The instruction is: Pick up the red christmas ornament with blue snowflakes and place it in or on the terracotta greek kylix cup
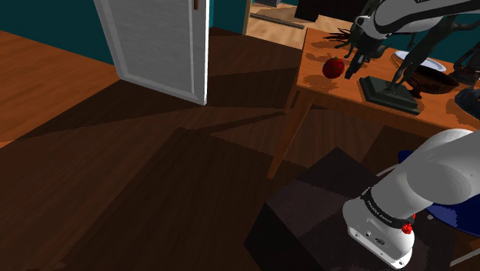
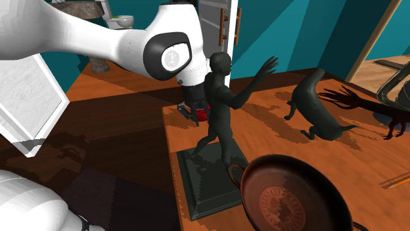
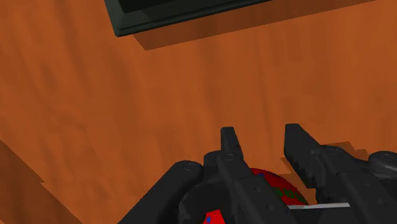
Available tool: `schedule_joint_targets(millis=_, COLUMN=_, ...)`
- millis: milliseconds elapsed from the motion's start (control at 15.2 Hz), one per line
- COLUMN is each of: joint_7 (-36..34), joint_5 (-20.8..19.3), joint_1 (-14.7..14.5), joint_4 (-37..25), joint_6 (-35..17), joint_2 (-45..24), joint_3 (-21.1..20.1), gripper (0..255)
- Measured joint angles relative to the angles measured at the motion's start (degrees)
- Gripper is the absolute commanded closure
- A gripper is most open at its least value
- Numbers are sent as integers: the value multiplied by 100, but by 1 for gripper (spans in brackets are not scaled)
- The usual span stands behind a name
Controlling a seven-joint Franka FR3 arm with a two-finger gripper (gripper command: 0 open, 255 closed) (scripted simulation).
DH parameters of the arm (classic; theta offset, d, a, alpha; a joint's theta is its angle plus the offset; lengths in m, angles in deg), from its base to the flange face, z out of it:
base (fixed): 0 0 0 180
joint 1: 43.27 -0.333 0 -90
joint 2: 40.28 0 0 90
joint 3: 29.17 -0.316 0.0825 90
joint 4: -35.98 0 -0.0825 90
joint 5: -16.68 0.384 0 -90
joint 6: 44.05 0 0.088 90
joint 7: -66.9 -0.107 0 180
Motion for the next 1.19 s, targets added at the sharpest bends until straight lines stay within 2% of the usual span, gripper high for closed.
schedule_joint_targets(millis=462, joint_7=0, joint_5=0, joint_1=0, joint_4=0, joint_6=-1, joint_2=-1, joint_3=0, gripper=255)
schedule_joint_targets(millis=528, joint_7=0, joint_5=0, joint_1=0, joint_4=0, joint_6=-1, joint_2=-1, joint_3=0, gripper=0)
schedule_joint_targets(millis=726, joint_7=-165, joint_5=-76, joint_1=-62, joint_4=-303, joint_6=210, joint_2=-279, joint_3=-149, gripper=0)
schedule_joint_targets(millis=924, joint_7=-564, joint_5=-226, joint_1=-244, joint_4=-1051, joint_6=748, joint_2=-969, joint_3=-488, gripper=0)
schedule_joint_targets(millis=1188, joint_7=-899, joint_5=-362, joint_1=-495, joint_4=-2446, joint_6=1670, joint_2=-2169, joint_3=-810, gripper=0)
